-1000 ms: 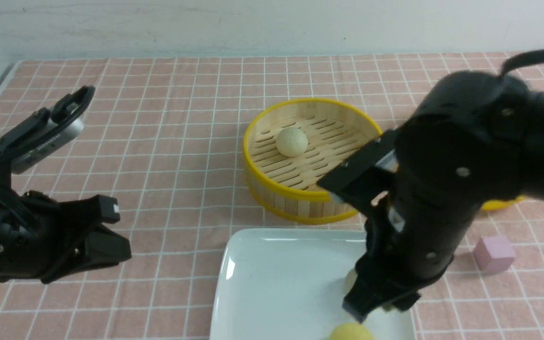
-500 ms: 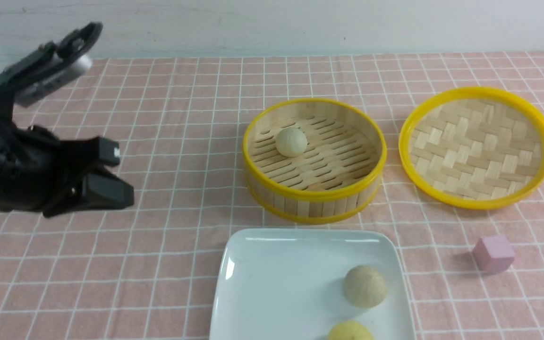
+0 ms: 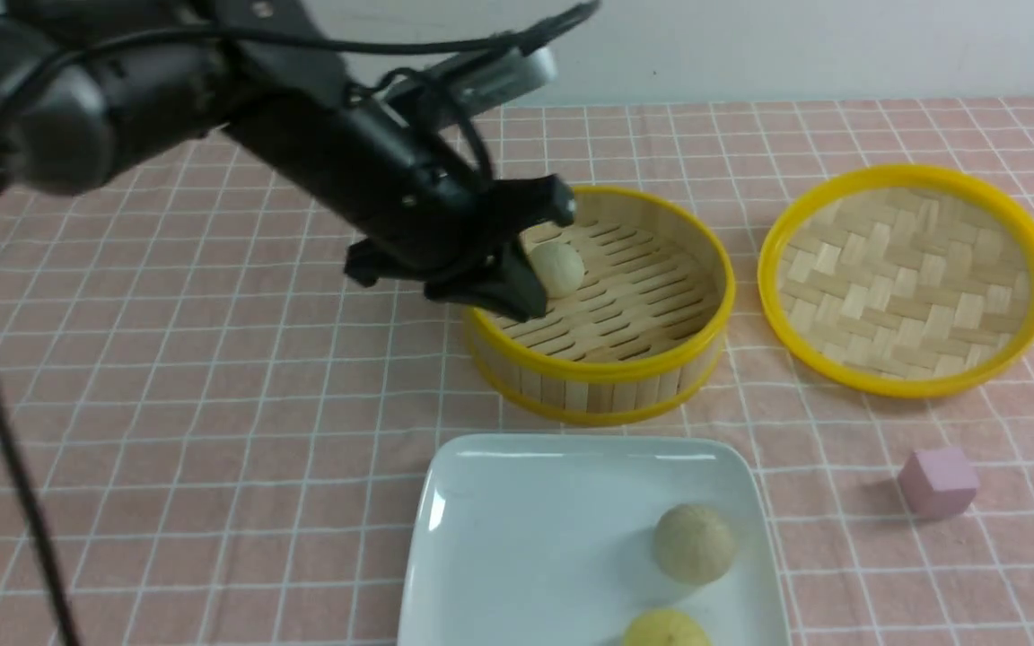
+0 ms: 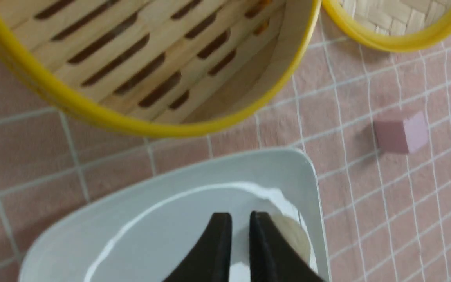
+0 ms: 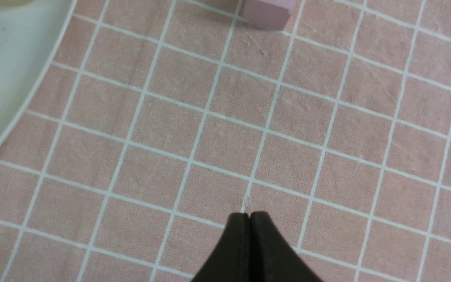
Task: Put the steamed buns into the plate on the pink tablecloth.
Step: 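Reach into the bamboo steamer and grasp a bun with the left gripper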
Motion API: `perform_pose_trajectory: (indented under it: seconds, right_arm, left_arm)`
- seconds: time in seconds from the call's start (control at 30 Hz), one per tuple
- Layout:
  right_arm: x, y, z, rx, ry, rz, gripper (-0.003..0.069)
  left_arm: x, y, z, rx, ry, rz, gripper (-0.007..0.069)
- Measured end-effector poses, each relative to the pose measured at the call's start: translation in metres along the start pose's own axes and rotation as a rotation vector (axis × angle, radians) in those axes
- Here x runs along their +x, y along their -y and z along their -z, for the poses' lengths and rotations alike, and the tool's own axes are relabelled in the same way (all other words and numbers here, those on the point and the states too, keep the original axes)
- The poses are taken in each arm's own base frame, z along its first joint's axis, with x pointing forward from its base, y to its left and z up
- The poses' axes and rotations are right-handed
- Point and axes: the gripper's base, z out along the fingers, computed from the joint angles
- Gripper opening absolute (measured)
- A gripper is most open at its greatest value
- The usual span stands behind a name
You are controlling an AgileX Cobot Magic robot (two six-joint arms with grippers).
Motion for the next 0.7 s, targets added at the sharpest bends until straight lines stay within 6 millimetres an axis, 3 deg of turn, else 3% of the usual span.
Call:
perform_pose_trajectory:
  seconds: [0.13,0.27,0.43,0.7]
  right_arm:
    - [0.004,-0.001,-0.007,-0.006,0.009,0.003,-0.0005]
    - [0.009,-0.001,-0.015,-0.007,0.004,0.007,-0.0001]
    - [0.009,-0.002,-0.017,-0.012,0.015,0.009,0.0001]
    - [0.005,-0.003,-0.017,-0.026,0.063,0.009,0.0009]
  left_arm:
    - [-0.032,0.014,-0.028,-0.092,0.055,0.034,0.0276]
    - [-0.057,0.013,-0.047,-0.205,0.099,0.001,0.0384]
    - [-0.076,0.003,-0.07,-0.29,0.13,-0.036,0.0412]
    - [-0.08,-0.015,-0.112,-0.327,0.119,-0.046,0.0367]
